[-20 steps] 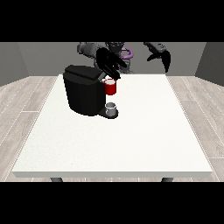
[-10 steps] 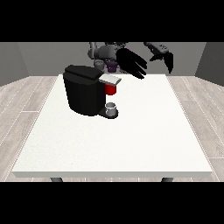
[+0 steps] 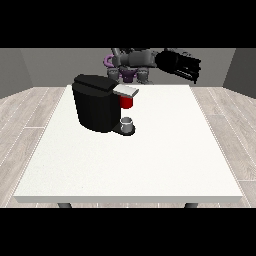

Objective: Insert the coffee pod into the coffee machine and close the lid

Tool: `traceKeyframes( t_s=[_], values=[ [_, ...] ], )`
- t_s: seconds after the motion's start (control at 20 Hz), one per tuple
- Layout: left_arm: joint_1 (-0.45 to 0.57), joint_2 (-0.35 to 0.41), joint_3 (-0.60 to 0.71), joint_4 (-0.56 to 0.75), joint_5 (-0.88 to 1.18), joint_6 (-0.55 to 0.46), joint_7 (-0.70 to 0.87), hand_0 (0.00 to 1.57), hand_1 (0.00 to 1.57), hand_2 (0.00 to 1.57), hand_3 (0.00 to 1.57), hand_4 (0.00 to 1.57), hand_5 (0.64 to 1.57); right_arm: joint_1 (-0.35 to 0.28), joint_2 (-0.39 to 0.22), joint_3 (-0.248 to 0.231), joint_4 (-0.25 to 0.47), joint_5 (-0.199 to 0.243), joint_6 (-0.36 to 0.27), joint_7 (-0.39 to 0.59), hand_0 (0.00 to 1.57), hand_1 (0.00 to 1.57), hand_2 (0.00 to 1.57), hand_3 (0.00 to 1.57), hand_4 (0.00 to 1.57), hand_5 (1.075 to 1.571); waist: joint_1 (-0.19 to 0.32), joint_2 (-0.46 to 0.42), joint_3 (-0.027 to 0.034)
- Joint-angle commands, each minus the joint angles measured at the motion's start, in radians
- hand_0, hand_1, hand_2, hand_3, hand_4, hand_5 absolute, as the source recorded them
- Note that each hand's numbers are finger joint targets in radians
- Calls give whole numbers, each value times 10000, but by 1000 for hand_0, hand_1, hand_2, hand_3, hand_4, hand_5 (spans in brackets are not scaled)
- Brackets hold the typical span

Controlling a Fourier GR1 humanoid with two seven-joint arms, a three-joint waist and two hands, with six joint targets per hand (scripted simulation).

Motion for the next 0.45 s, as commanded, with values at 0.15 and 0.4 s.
traceKeyframes(
  t_s=[0.15, 0.4],
  values=[
    [885, -123, 119, 236, -177, 441, -93, 0, 0, 0, 0, 266, 1571, 600, 1610, 1120, -182, 215, -282, -1479, 0, 0, 0, 0, 172, 1571, -1120, -838, -27],
    [1522, 304, 921, 402, 367, 352, -89, 0, 0, 0, 0, 266, 1571, 1805, 2731, 1794, -285, -108, 9, -2409, 0, 0, 0, 0, 259, 1571, -2128, -1647, -25]
  ],
)
